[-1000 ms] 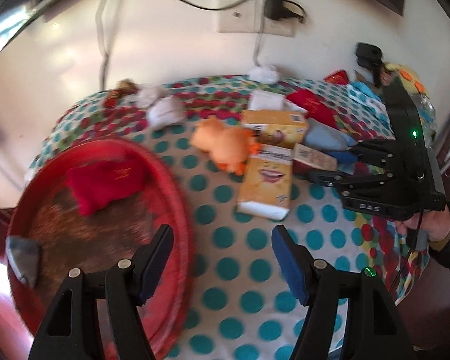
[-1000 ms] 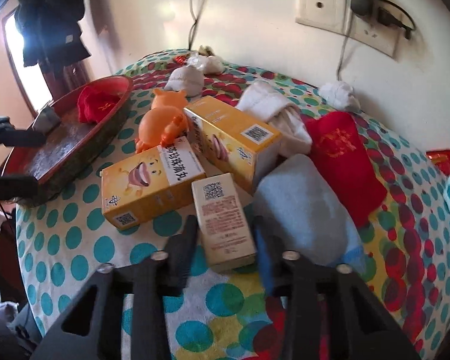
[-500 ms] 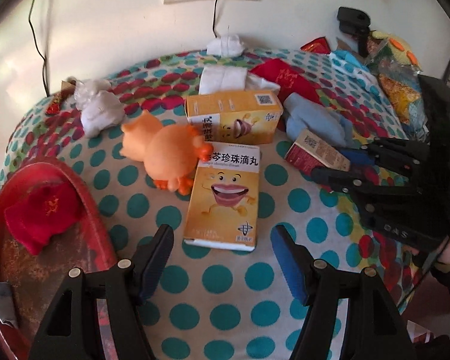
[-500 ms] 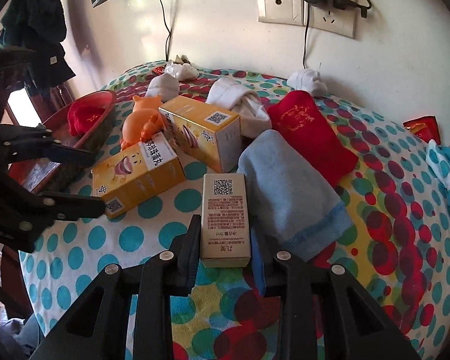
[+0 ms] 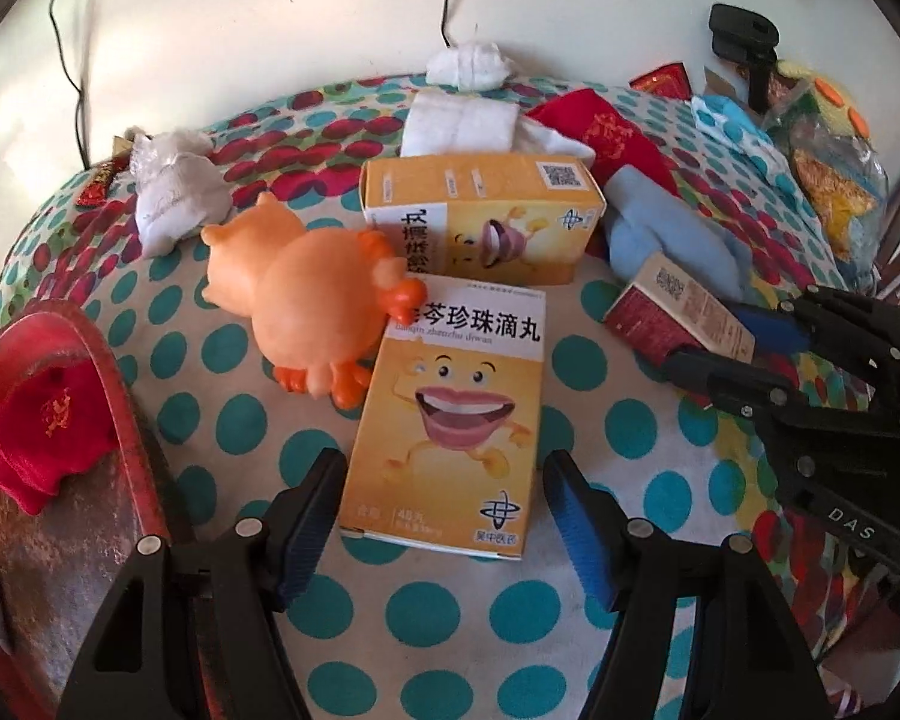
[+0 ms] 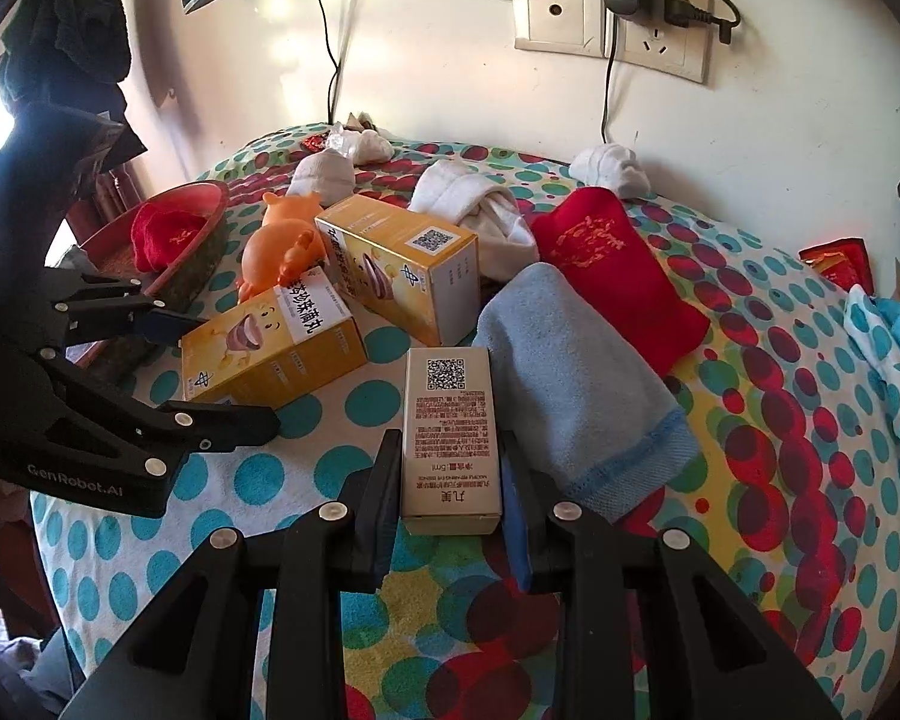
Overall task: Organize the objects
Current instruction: 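Move the left tool to the yellow medicine box while the right tool approaches the white box, then grasp the yellow medicine box with the left tool while the right tool grasps the white box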
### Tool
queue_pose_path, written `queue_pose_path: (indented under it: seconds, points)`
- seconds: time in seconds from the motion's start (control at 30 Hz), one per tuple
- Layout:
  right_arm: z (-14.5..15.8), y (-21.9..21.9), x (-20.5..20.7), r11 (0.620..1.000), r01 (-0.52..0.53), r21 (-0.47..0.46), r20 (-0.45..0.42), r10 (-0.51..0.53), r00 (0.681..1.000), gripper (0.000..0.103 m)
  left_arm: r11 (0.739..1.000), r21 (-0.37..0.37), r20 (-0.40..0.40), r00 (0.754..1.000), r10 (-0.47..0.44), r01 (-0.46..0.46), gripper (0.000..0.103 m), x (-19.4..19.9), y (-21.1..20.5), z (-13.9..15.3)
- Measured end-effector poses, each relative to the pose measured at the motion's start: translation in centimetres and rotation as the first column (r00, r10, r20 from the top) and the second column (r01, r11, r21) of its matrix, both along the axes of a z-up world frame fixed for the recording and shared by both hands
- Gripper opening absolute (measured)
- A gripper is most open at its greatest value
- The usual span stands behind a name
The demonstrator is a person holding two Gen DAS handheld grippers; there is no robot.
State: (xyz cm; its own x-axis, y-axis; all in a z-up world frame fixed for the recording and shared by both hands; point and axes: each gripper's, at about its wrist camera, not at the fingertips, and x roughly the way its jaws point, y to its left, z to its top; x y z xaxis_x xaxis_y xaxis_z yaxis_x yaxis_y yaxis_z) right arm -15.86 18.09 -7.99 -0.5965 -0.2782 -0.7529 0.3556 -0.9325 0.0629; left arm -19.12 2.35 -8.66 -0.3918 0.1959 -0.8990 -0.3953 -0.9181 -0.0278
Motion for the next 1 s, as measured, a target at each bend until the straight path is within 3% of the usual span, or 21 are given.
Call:
queue_pose_path:
  seconds: [0.03, 0.07, 0.1, 0.47, 0.67, 1.0]
  points:
    - [0.0, 0.0, 0.0, 1.0, 0.0, -0.001, 0.001, 0.0, 1.0, 0.028, 1.0, 0.002, 0.001, 1.0, 0.002, -0.002, 0.067, 0.1, 0.0, 0.0]
    - [0.0, 0.0, 0.0, 1.0, 0.001, 0.0, 0.001, -0.001, 1.0, 0.028, 1.0, -0.006, -0.007, 1.0, 0.008, -0.008, 0.057, 0.1, 0.1, 0.0]
    - [0.0, 0.0, 0.0, 1.0, 0.001, 0.001, -0.001, -0.001, 1.0, 0.028, 1.0, -0.004, -0.019, 1.0, 0.016, -0.016, 0.055, 0.3, 0.1, 0.2]
    - [0.0, -0.1, -0.2, 1.0, 0.006, 0.006, -0.003, -0.006, 1.0, 0.028, 0.999, -0.033, -0.04, 0.999, 0.034, -0.036, 0.055, 1.4, 0.9, 0.5]
    - [0.0, -0.1, -0.1, 1.0, 0.009, 0.007, -0.004, -0.009, 1.0, 0.028, 0.997, -0.065, -0.09, 0.995, 0.039, -0.045, 0.055, 2.6, 1.3, 1.2]
    - [0.0, -0.3, -0.1, 1.0, 0.014, 0.022, -0.007, -0.014, 1.0, 0.028, 0.999, -0.011, -0.11, 0.993, 0.043, -0.044, 0.053, 4.1, 0.9, 2.6]
